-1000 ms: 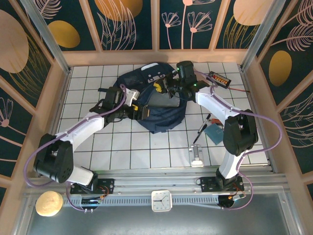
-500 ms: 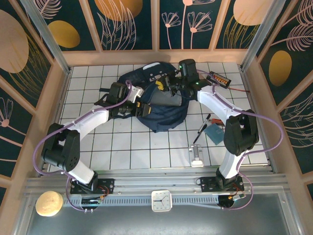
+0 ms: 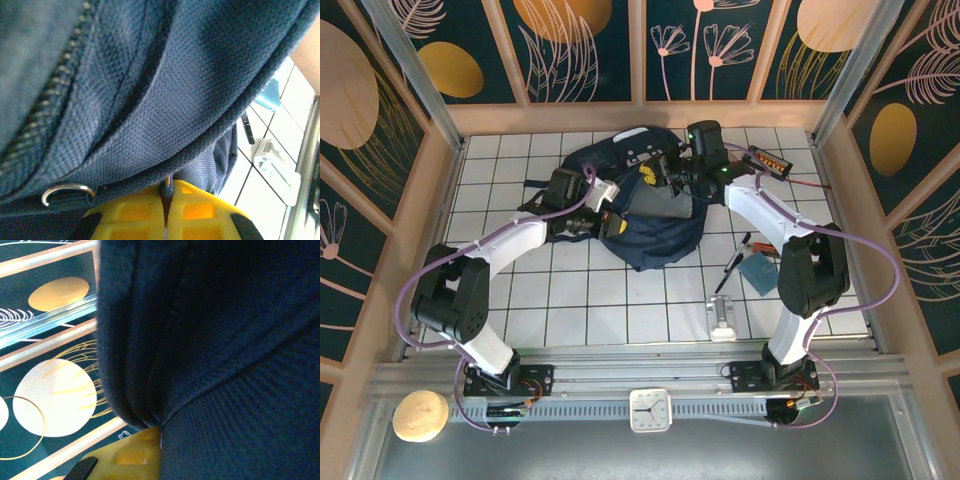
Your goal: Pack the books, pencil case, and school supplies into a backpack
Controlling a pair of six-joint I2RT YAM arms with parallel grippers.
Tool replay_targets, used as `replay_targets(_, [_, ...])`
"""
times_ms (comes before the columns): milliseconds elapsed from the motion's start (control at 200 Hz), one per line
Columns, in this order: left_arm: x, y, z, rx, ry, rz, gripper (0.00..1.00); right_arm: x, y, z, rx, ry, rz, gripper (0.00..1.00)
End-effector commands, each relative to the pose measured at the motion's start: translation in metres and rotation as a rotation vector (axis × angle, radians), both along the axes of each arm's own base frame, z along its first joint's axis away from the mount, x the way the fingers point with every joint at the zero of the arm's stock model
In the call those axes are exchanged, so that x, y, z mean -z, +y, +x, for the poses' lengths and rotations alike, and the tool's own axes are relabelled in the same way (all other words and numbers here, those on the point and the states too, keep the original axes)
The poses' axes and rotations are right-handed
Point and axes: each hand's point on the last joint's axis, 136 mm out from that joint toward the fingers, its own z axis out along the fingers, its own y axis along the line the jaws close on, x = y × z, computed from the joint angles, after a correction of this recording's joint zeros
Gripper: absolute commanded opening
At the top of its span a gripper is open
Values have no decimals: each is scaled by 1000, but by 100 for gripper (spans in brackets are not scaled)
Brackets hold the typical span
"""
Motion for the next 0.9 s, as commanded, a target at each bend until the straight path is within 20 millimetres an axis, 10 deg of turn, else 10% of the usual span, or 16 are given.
replay_targets(0, [11,20,11,-75,-9,109,0,-71,-14,-4,5,-180,68,0])
replay_targets(415, [21,124,20,-365,-14,465,0,-57,-52,-11,48,-168,4,0])
replay_targets(641, [66,201,45,-609,100,736,0,-64,-47,-14,15,-183,15,0])
replay_targets(896, [105,204,73,-629,160,710,0,-71,-29,-15,-23,-198,32,0])
